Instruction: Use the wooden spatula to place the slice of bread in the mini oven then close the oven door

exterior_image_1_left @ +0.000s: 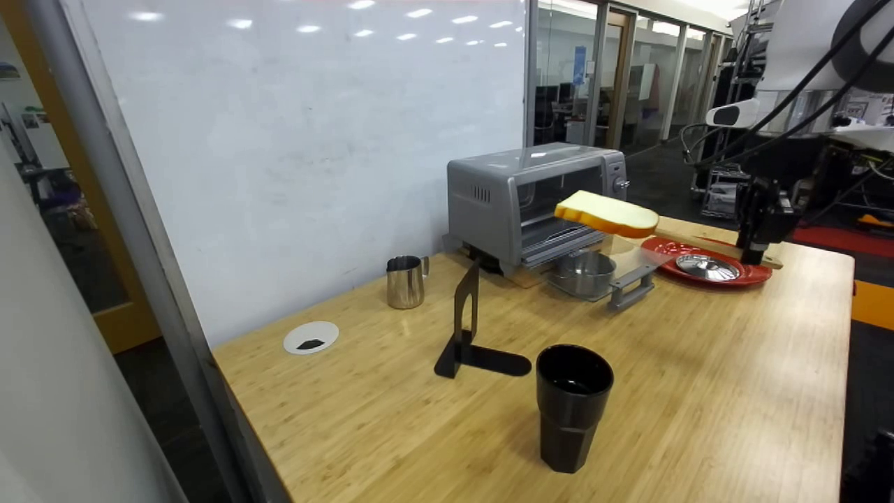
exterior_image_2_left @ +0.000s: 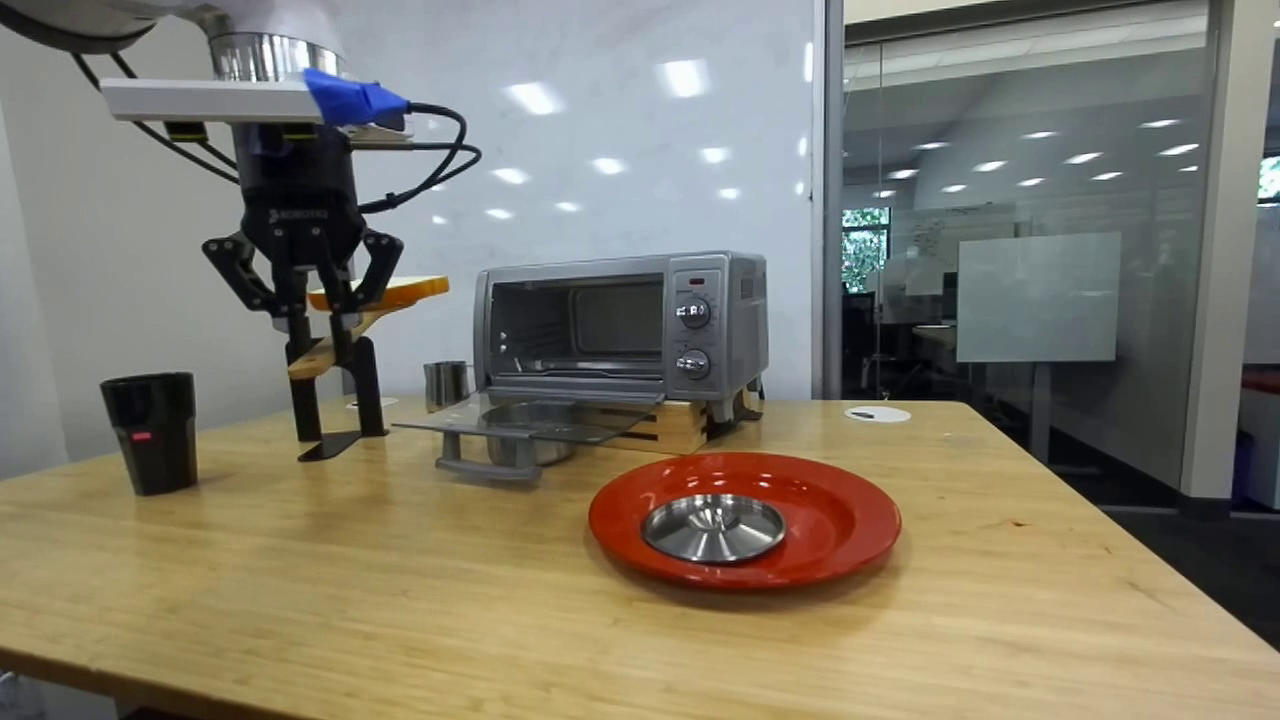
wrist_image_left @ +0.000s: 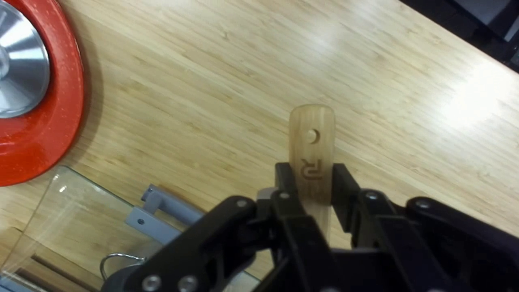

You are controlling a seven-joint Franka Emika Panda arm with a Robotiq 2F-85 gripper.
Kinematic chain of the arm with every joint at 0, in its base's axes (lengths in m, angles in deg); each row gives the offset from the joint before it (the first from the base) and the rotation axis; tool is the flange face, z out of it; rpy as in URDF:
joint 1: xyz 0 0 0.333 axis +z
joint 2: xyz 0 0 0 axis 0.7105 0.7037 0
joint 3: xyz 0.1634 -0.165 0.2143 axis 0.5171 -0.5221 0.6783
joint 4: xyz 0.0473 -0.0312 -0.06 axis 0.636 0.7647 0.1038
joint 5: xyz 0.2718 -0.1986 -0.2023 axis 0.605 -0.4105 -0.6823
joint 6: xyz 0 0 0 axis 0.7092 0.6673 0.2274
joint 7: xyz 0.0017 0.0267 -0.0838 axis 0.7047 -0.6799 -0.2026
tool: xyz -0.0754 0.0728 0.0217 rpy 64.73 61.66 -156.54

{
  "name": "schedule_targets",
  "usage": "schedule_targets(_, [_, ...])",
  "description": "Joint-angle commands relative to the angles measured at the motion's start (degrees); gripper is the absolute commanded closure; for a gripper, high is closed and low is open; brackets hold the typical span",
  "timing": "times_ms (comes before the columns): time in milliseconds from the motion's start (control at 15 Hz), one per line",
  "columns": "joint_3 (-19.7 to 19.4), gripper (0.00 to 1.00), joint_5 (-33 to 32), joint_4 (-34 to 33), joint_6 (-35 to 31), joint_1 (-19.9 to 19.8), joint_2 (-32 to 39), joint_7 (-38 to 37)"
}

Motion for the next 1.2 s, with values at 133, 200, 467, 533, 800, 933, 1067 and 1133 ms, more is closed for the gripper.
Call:
schedule_targets(133, [-1.97, 0.93, -0.15, -4.04, 1.18, -2.52, 3.14, -2.43])
schedule_targets(200, [-2.22, 0.93, -0.08, -4.81, 1.47, -2.78, 3.76, -2.95])
schedule_targets(467, [-3.07, 0.93, 0.02, -7.21, 1.50, -3.67, 6.75, -4.81])
schedule_targets(533, [-3.17, 0.93, 0.08, -7.73, 1.51, -3.89, 7.50, -5.24])
schedule_targets(800, [-3.46, 0.93, 0.40, -10.06, 2.11, -4.66, 10.60, -6.47])
schedule_targets(933, [-3.50, 0.93, 0.70, -11.27, 2.50, -4.95, 12.13, -6.85])
schedule_targets(1067, [-3.41, 0.93, 0.91, -12.57, 3.06, -5.27, 13.56, -7.22])
schedule_targets(1133, [-3.35, 0.93, 1.07, -13.32, 3.46, -5.40, 14.33, -7.37])
